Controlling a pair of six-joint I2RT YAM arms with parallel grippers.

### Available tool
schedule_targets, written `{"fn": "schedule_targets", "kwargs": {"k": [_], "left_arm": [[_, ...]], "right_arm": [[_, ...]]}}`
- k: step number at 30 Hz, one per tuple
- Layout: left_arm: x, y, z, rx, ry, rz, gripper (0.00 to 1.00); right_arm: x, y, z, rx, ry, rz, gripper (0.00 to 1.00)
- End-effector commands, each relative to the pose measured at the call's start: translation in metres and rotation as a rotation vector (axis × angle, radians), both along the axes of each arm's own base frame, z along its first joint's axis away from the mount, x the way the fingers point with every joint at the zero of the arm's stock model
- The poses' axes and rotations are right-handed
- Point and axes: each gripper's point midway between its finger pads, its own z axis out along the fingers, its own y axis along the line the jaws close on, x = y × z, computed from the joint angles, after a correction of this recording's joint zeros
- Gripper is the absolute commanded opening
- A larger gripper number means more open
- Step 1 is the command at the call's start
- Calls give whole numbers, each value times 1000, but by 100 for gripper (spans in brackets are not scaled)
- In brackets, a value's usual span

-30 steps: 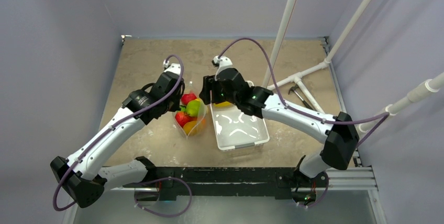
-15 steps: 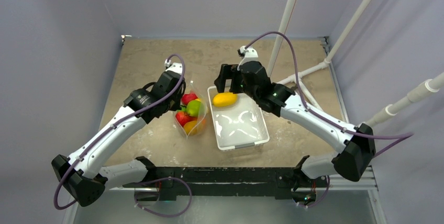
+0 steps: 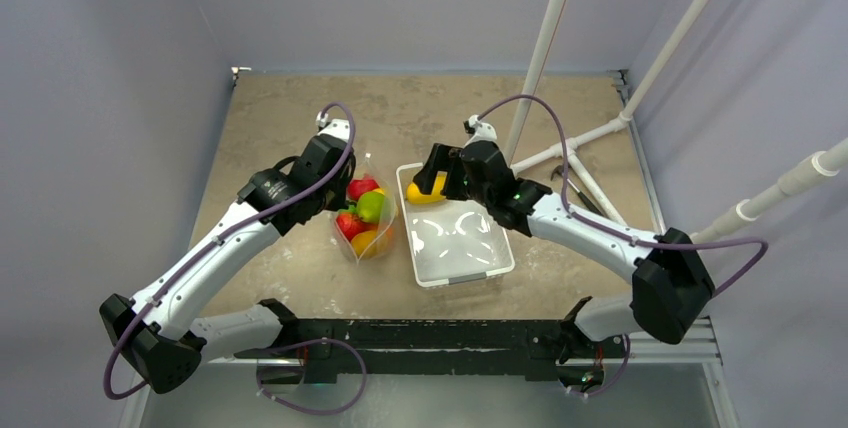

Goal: Place the food in the zip-top bag and seal the zipper
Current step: Pick up the fake fruit from the bin.

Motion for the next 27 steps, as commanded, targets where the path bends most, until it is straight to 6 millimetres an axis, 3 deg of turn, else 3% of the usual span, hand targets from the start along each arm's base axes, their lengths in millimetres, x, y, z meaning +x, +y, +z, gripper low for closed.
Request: {"fn": "schedule_targets", "kwargs": {"k": [1, 15, 27], "left_arm": [[7, -6, 15, -34, -54, -15, 0], [3, -8, 12, -53, -48, -28, 0], [7, -11, 8, -44, -43, -40, 0]], "right_arm": [[8, 17, 9, 155, 9, -28, 95], [5, 28, -44, 308, 188, -115, 89], [16, 34, -62, 381, 227, -153, 90]]}}
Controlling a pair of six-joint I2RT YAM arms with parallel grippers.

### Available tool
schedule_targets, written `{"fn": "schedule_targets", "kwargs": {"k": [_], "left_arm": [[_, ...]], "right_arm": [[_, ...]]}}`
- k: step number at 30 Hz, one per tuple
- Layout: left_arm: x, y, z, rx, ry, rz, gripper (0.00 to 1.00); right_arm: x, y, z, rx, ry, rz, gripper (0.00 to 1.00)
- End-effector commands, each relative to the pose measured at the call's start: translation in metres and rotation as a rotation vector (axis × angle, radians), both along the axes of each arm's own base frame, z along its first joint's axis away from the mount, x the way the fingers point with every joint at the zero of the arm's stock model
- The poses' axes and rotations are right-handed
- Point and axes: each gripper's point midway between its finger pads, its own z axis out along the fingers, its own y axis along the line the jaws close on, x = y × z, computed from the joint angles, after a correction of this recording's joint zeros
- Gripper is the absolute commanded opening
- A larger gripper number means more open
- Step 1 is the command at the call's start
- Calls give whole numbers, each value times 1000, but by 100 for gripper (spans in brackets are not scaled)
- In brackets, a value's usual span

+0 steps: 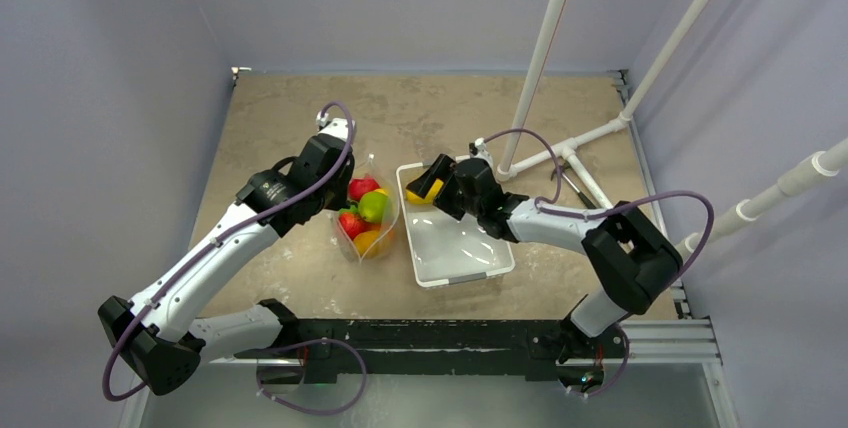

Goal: Place the food in the zip-top bag and seal the zipper
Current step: Pick up the fake fruit from the bin.

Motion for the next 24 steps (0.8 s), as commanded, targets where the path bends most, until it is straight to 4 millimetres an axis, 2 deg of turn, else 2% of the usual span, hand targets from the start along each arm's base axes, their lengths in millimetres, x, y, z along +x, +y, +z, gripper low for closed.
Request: {"fn": "schedule_targets", "kwargs": {"k": [1, 11, 16, 24], "left_arm": [[6, -6, 6, -12, -34, -22, 0], [7, -7, 5, -9, -31, -26, 0], [8, -8, 3, -4, -23, -32, 0], [12, -11, 4, 4, -19, -33, 0]], "right_arm": [[13, 7, 11, 83, -17, -28, 90], [19, -3, -12, 68, 34, -73, 91], [31, -19, -29, 65, 70, -123, 92], [45, -28, -43, 65, 90, -165, 94]]}}
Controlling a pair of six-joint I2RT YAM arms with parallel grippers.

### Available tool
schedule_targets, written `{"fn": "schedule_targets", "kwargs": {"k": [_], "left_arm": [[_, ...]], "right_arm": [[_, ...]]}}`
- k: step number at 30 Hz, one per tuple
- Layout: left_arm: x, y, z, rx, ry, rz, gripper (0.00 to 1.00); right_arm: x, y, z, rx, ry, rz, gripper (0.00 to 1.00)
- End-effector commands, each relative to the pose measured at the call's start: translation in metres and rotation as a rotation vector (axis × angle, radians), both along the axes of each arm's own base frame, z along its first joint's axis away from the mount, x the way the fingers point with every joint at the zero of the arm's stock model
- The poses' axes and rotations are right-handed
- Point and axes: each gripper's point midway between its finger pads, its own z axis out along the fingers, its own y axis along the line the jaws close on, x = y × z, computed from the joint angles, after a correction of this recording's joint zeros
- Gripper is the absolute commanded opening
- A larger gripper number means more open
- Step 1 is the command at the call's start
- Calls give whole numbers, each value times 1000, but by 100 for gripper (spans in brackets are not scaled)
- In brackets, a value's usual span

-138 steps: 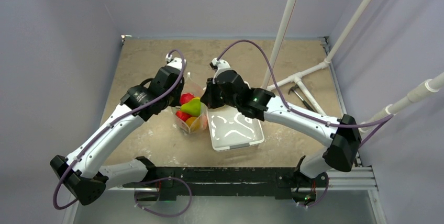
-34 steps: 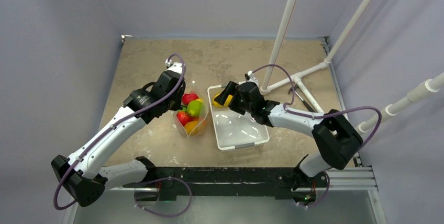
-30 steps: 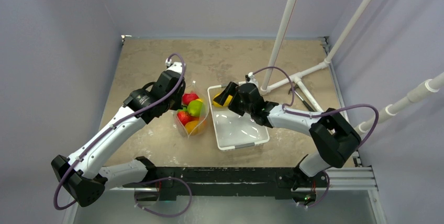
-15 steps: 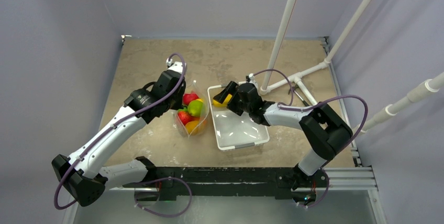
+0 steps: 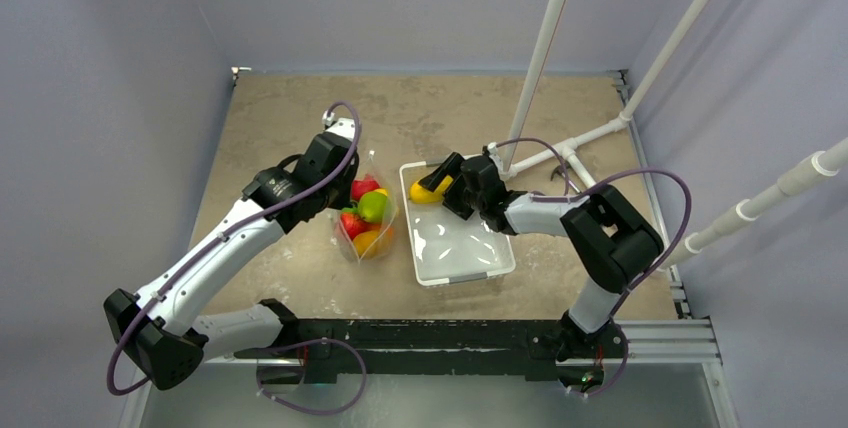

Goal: Place the food in the zip-top bag and seal the zipper
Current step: Pick up the fake fruit from the bin.

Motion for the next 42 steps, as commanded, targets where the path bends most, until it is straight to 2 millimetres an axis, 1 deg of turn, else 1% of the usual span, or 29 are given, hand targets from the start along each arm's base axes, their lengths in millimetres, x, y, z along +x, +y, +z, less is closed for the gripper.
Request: {"fn": "schedule_targets", "kwargs": {"k": [1, 8, 14, 17, 19, 22, 23, 29, 30, 33, 35, 37, 42], "left_arm": [[8, -6, 12, -14, -36, -13, 0], [10, -8, 11, -13, -30, -14, 0], [10, -9, 13, -12, -30, -17, 0], [10, -8, 13, -10, -30, -15, 0], [10, -8, 13, -8, -29, -15, 0], [10, -8, 13, -8, -29, -15, 0], [11, -8, 13, -8, -29, -14, 0], [11, -9, 13, -16, -30, -14, 0], [11, -10, 13, -18, -29, -14, 0], [10, -9, 14, -20, -32, -13, 0], [10, -9, 15, -22, -34, -12, 0], [10, -9, 14, -23, -33, -11, 0], [8, -10, 15, -36, -33, -9, 0]], "right_arm": [[13, -1, 5, 42, -17, -35, 95], [24, -5, -6, 31, 2, -74, 95], [31, -11, -23, 2, 44, -114, 92], [32, -11, -26, -4, 47, -110, 85], [31, -11, -27, -3, 47, -108, 79], [31, -12, -25, -2, 40, -109, 65], [31, -12, -24, -2, 38, -105, 58], [28, -13, -14, 6, 20, -93, 27], [28, -13, -8, 10, 10, -96, 25], [28, -17, 3, 16, -14, -111, 22], [30, -21, 11, 12, -33, -125, 17], [32, -24, 22, 2, -65, -136, 16], [26, -32, 42, -16, -104, -139, 14]]}}
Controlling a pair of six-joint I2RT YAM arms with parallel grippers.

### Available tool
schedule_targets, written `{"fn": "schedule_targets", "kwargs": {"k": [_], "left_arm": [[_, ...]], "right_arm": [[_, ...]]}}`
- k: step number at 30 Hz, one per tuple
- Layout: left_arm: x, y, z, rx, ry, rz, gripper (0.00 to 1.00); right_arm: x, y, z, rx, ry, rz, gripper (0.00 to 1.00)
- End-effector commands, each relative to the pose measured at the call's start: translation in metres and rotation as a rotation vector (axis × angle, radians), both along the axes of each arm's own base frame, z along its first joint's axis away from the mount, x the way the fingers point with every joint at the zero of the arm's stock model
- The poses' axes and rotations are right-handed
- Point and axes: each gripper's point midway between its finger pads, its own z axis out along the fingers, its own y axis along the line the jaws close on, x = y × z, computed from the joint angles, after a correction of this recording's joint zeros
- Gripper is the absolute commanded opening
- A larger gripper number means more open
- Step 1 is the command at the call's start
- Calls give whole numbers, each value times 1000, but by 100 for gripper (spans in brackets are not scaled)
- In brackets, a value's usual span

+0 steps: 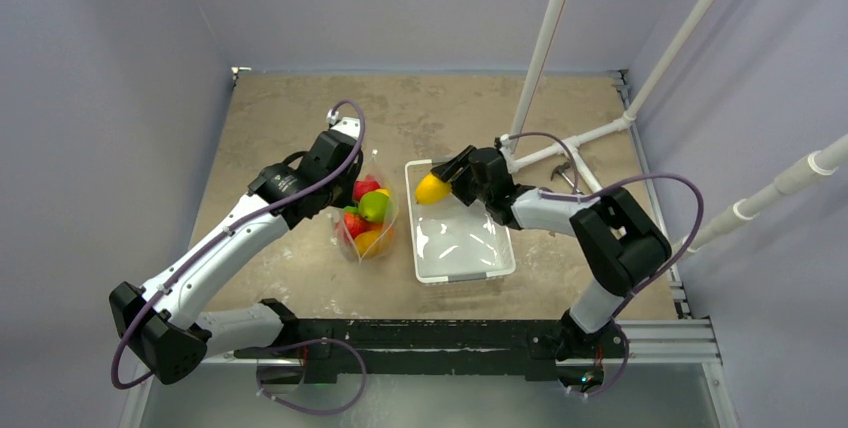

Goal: Place the food in the zip-top bag and seal the zipper
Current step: Pick up the fake fruit from the bin, then place the fake fruit in the zipper food storage bag.

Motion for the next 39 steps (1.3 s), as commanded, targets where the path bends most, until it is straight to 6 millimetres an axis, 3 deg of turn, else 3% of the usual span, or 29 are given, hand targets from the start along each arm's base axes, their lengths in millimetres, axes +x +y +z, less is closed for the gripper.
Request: {"fn": "schedule_targets", "kwargs": {"k": [1, 11, 18, 24, 30, 39], "left_arm": [[5, -7, 18, -52, -47, -4, 0], [5, -9, 17, -65, -45, -1, 0], [4, -10, 20, -76, -52, -4, 0], [2, -10, 21, -85, -54, -8, 0], [0, -9, 23, -96, -56, -2, 0], [-4, -12, 27, -136, -63, -4, 0]], "right_arm": [[0, -15, 29, -39, -75, -32, 13], [-17, -19, 101, -90, -261, 40, 7], [-30, -16, 179, -113, -493, 141, 10], [-46, 0, 233, -103, -656, 263, 11], [-63, 18, 268, -126, -755, 340, 13], [-97, 63, 288, -106, -817, 472, 15]]}}
